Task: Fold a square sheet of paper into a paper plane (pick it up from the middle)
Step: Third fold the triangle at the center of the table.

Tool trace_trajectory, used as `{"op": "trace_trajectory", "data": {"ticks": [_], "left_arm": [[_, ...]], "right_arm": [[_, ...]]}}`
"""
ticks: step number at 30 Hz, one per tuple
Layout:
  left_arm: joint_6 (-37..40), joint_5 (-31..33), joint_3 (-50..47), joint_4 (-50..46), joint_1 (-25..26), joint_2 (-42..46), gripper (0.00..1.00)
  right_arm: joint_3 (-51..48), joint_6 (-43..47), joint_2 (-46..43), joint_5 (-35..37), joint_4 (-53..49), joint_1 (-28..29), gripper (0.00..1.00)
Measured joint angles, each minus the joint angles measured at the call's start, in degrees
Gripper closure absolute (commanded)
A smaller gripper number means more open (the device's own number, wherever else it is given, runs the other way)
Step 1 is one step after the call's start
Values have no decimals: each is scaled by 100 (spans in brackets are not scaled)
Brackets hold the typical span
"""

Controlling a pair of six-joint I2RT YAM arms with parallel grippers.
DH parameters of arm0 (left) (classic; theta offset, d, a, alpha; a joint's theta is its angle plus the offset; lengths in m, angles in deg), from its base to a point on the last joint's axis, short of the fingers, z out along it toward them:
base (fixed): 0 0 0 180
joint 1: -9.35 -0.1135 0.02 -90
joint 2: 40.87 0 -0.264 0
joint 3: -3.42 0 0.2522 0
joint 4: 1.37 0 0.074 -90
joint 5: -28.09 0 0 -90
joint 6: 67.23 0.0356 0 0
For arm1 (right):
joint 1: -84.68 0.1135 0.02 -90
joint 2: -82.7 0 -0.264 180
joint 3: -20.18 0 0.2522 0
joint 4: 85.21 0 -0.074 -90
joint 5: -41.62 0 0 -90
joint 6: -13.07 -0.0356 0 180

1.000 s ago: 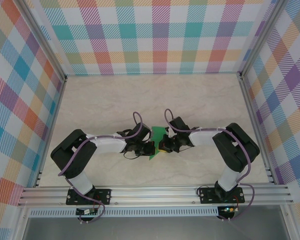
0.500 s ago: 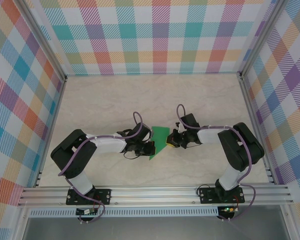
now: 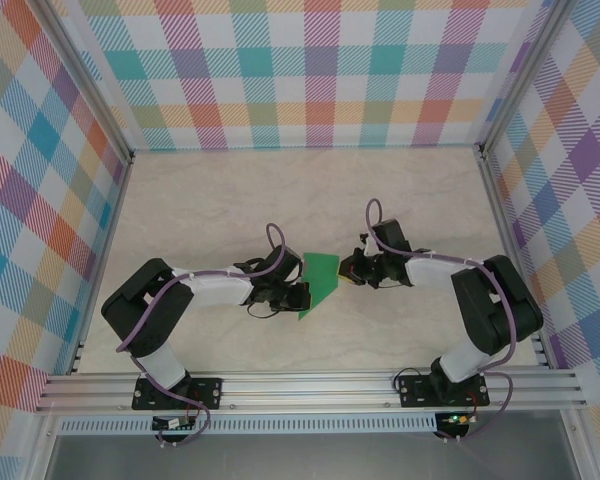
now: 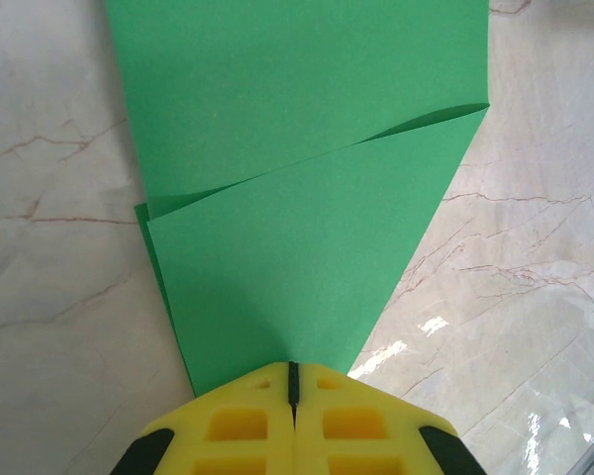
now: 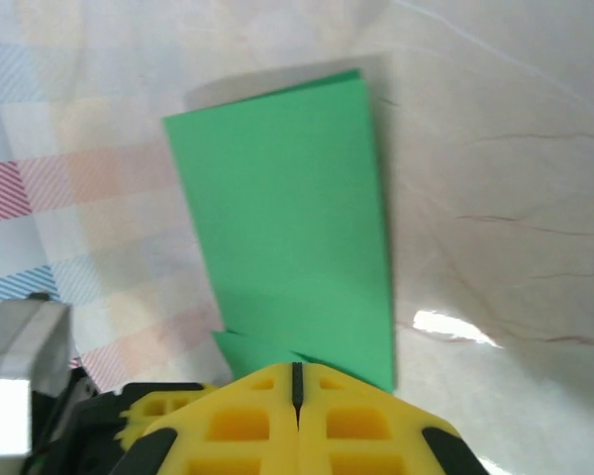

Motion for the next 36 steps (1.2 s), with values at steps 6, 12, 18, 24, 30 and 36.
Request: {"op": "trace_trajectory", "data": {"ticks": [6,12,18,24,30,36], "left_arm": [[0,0,9,-15,0,0,96],[0,46,68,-140,0,0,96],[2,109,166,-341,0,2,94],[-7,92,341,-745,-85,166,93],[-9,-612,848,-822,-232,201,93],[-13,-1340,1088,-758,-245,-385,94]], "right_arm": [[179,2,214,-66,-44,485,96],[404,0,920,-81,-55,717,98],[420,2,1047,-168,-37,702,99],[426,42,1060,-179,-44,702,99],[490,90,1069,-164,-160,702,99],[522,131,1073,-144,-229,702,99]]}}
